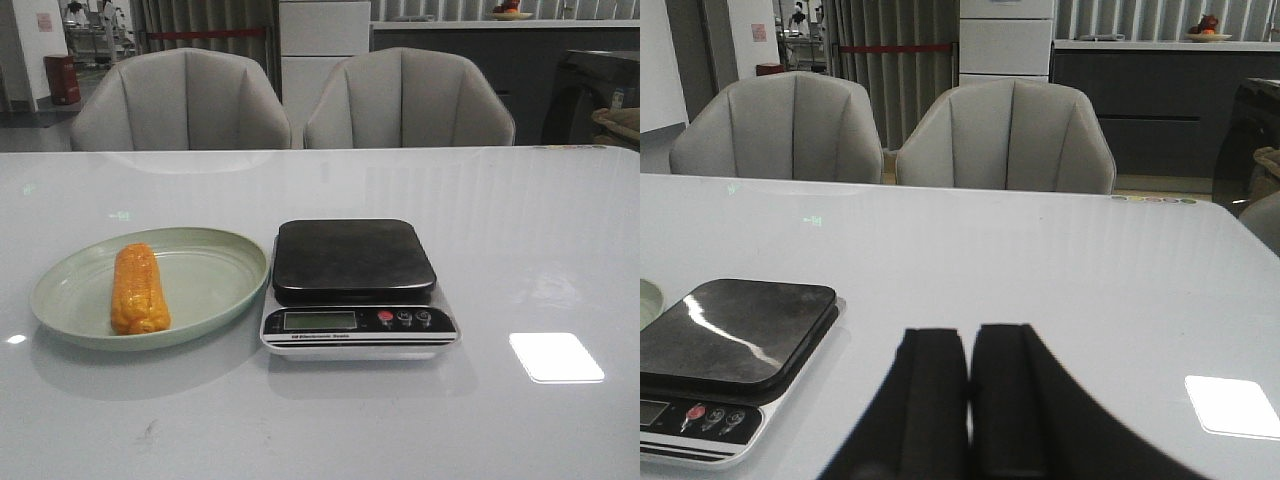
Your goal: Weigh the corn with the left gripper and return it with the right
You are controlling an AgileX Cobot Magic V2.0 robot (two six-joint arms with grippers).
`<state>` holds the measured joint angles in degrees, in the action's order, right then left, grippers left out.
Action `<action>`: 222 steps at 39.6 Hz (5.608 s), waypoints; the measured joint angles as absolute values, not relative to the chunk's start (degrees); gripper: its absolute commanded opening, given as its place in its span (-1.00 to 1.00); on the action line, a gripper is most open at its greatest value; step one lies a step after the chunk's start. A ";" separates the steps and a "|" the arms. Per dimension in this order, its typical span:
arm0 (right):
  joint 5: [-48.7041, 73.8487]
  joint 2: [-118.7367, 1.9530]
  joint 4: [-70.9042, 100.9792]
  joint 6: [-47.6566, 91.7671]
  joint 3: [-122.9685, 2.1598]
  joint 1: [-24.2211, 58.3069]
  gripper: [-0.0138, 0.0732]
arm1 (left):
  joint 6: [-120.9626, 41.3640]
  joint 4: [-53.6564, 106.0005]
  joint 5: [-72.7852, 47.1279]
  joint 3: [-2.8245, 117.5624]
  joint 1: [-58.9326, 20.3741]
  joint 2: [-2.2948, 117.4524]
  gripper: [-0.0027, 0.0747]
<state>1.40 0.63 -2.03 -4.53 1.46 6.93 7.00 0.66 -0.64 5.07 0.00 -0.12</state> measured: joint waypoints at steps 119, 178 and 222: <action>1.31 0.63 -2.03 -4.53 1.46 6.93 -0.28 | 8.30 12.55 -34.53 78.39 -32.50 105.93 -0.61; 1.31 0.63 -2.03 -4.53 1.46 6.93 -0.28 | 8.19 10.06 -34.92 68.37 -38.75 85.73 -0.05; -9.98 0.63 -2.03 -5.16 1.72 6.93 -0.28 | 7.99 -0.74 -27.13 23.46 -38.75 12.00 -0.64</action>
<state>-9.98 0.63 -2.03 -5.16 1.72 6.93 7.99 -0.74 -27.13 23.46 -38.75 12.00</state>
